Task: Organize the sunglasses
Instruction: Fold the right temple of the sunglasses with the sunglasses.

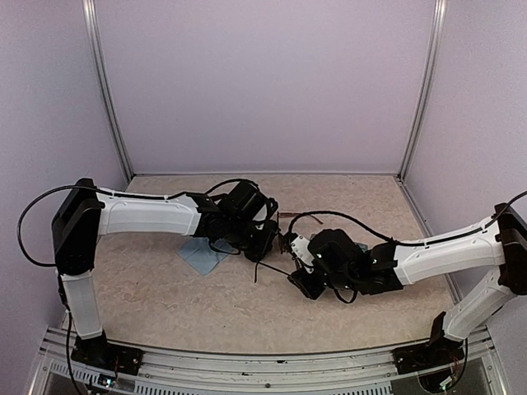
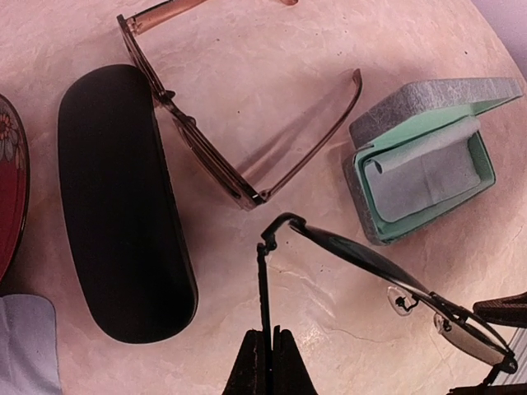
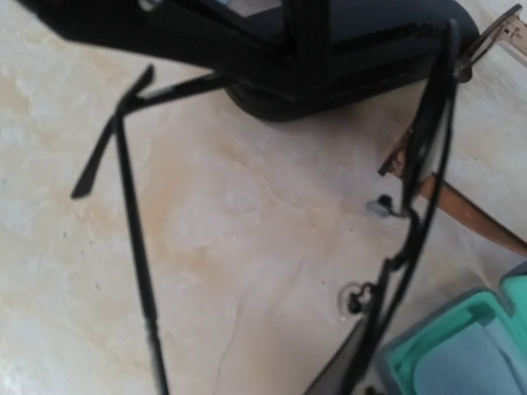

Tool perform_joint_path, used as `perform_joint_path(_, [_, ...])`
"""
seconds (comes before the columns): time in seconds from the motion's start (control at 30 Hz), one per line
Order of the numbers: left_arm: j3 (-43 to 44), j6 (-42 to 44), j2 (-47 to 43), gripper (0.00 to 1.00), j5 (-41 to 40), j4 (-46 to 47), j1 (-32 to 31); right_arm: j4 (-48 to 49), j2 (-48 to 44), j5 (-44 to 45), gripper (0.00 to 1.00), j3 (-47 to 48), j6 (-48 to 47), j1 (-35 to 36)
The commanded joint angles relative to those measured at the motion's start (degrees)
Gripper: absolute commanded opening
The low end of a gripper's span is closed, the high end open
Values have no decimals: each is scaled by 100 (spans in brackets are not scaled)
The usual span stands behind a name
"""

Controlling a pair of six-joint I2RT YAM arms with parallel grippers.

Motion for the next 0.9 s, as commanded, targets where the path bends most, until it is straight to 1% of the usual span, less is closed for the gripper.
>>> perform_joint_path(0.0, [-183,410,-76,0,324,-322,-16,-100,-268,82,52,-161,-286,-99])
perform_joint_path(0.33, [-392,530,-193,0,401,-401,-20,-258,-547,36,52,-362,-440,-213])
perform_joint_path(0.53, [-390,487,-180,0,498,-397,-29,-257,-554,-32,52,-373,-459,-220])
perform_joint_path(0.6, [-366,400,-159,0,477,-401,-21,-260,-573,-226,55,-382,-473,-225])
perform_joint_path(0.7, [-264,308,-90,0,425,-461,-16,-195,-691,-679,65,-458,-437,-225])
perform_joint_path(0.77, [-218,263,-60,0,386,-471,-18,-223,-818,-832,73,-507,-344,-225])
perform_joint_path(0.87, [-168,208,-55,0,341,-489,-12,-283,-1039,-1052,80,-602,-295,-225])
